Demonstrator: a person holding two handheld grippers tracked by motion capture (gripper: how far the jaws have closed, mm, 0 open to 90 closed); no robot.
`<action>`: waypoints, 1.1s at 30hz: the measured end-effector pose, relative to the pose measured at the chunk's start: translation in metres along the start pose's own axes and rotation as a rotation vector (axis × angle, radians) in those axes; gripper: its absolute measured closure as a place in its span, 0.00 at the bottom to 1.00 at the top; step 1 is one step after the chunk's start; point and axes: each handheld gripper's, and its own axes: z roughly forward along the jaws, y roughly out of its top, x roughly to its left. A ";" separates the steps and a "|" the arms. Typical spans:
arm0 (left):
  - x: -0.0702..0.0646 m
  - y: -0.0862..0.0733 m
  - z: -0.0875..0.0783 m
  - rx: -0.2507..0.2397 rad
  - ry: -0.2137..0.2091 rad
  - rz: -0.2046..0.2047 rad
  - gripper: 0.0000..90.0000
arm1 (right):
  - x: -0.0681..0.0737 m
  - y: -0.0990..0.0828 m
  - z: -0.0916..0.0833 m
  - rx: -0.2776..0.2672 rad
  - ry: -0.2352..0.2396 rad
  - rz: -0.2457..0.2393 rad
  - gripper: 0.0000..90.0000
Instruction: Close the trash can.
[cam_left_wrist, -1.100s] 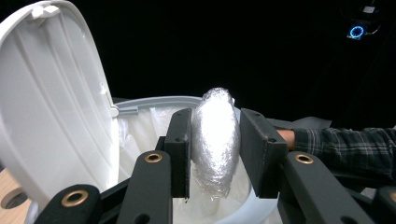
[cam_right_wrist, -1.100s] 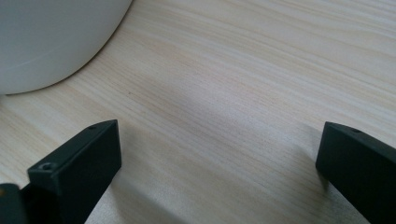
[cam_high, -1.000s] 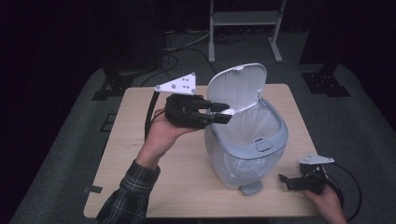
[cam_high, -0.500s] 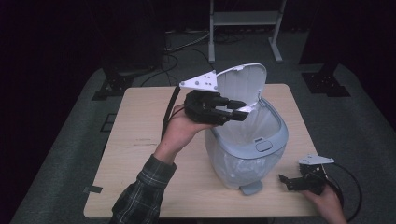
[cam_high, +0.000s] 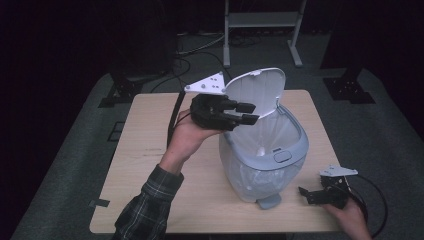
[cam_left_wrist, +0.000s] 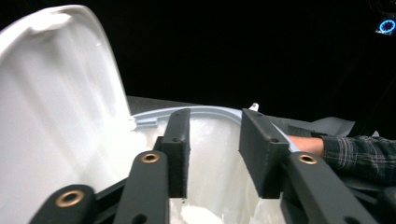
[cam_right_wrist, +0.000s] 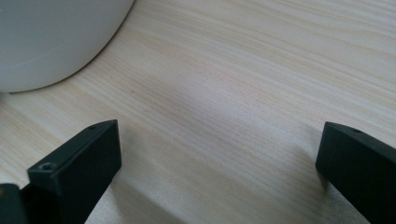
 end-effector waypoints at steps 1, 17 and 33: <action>0.002 -0.001 -0.004 -0.001 0.005 -0.003 0.72 | 0.000 0.000 0.000 0.000 0.000 0.000 0.00; 0.021 -0.019 -0.064 -0.006 0.102 -0.065 1.00 | 0.000 0.000 0.000 0.000 0.000 0.000 0.00; 0.059 -0.016 -0.059 -0.040 0.147 -0.073 1.00 | 0.001 -0.001 -0.001 0.001 -0.002 0.003 0.00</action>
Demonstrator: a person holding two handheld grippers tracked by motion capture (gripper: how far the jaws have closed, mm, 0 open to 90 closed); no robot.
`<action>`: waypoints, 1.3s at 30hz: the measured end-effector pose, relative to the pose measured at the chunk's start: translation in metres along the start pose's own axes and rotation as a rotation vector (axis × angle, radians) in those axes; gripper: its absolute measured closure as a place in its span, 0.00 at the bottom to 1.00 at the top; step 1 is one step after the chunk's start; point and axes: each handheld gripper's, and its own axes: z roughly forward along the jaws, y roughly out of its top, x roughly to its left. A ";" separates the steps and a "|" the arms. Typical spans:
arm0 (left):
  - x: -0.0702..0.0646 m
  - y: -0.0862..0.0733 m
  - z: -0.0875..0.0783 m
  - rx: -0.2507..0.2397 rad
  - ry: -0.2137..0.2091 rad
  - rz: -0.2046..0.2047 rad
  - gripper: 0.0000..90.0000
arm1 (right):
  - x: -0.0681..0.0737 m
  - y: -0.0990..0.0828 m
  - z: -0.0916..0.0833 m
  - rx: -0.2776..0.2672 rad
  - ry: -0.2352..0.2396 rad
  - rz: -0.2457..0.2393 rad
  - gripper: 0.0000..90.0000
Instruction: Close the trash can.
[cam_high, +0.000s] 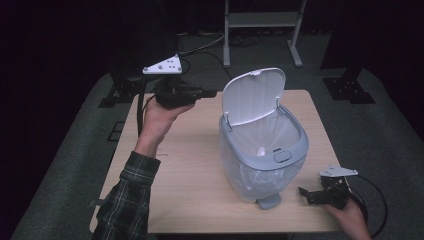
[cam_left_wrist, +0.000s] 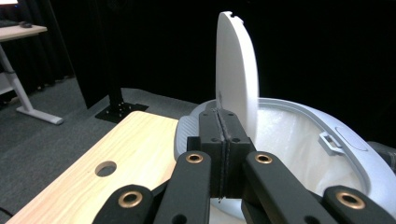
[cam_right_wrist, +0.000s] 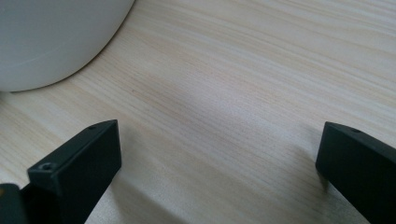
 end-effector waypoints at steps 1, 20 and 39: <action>0.001 0.001 0.002 0.001 -0.002 0.000 1.00 | 0.000 0.000 0.000 0.000 0.000 0.000 0.00; -0.010 0.009 0.018 -0.030 -0.097 0.012 1.00 | 0.000 0.000 0.000 0.001 0.001 -0.001 0.00; -0.042 0.007 0.039 0.032 -0.210 0.048 1.00 | 0.000 0.000 0.000 -0.001 0.002 -0.002 0.00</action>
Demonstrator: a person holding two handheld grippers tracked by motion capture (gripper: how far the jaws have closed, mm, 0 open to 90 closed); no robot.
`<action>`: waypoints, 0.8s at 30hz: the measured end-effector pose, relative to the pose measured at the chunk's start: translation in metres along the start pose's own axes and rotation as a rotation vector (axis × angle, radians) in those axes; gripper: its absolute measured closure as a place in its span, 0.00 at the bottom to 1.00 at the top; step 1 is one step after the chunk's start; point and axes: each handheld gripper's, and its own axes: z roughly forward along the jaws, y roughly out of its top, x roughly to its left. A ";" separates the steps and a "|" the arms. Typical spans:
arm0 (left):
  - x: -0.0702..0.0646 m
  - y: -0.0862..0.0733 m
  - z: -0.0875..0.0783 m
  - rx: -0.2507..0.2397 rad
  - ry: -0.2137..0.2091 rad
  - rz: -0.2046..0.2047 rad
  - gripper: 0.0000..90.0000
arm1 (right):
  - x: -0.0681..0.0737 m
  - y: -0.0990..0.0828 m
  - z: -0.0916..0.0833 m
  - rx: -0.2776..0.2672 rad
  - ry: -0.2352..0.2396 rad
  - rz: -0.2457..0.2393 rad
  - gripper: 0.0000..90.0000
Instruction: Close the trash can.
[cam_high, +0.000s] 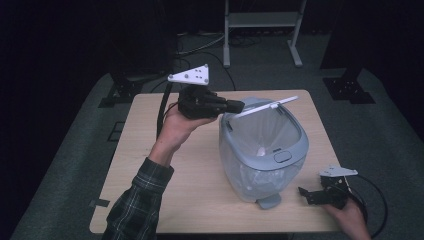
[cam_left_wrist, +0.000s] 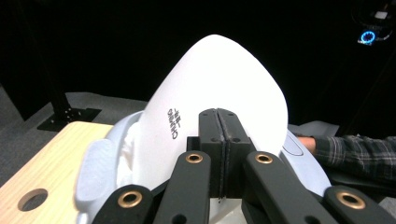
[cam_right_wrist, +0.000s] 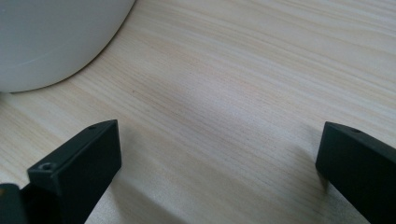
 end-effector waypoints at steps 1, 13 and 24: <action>-0.001 0.000 0.002 0.005 -0.006 0.002 1.00 | 0.000 0.000 0.000 0.000 0.000 0.000 0.00; -0.013 -0.002 0.025 0.054 -0.060 0.016 0.99 | 0.000 0.000 0.000 0.000 0.000 -0.001 0.00; -0.019 -0.004 0.043 0.079 -0.090 0.006 0.99 | 0.000 0.000 0.000 0.000 0.000 -0.001 0.00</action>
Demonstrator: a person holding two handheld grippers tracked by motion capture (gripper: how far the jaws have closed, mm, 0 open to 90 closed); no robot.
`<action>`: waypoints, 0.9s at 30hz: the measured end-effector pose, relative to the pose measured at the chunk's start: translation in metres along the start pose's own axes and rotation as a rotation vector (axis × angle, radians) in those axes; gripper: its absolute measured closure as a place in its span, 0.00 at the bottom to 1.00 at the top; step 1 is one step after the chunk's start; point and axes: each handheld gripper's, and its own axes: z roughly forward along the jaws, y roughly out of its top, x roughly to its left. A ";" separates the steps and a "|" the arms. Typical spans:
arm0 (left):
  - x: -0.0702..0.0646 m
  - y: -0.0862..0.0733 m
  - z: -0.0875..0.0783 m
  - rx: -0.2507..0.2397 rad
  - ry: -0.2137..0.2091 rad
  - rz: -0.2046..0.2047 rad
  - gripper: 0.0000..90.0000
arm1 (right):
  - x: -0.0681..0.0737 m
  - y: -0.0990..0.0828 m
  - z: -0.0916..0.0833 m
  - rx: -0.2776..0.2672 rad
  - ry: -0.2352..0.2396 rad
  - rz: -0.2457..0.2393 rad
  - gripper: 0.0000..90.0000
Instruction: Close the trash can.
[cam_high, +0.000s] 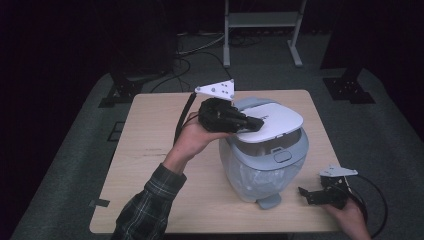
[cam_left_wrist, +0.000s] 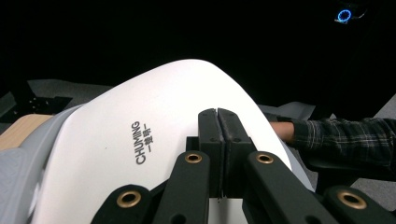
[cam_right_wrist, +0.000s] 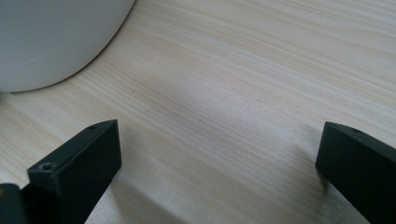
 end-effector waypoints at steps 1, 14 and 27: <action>-0.001 0.000 0.002 0.005 0.000 0.000 0.99 | 0.000 0.000 0.000 0.000 0.000 0.000 0.00; -0.006 0.004 0.022 0.053 -0.007 0.011 0.99 | 0.000 0.000 0.000 0.000 0.000 0.000 0.00; -0.012 0.004 0.038 0.090 -0.007 0.022 0.99 | 0.000 0.000 0.000 0.000 0.000 0.000 0.00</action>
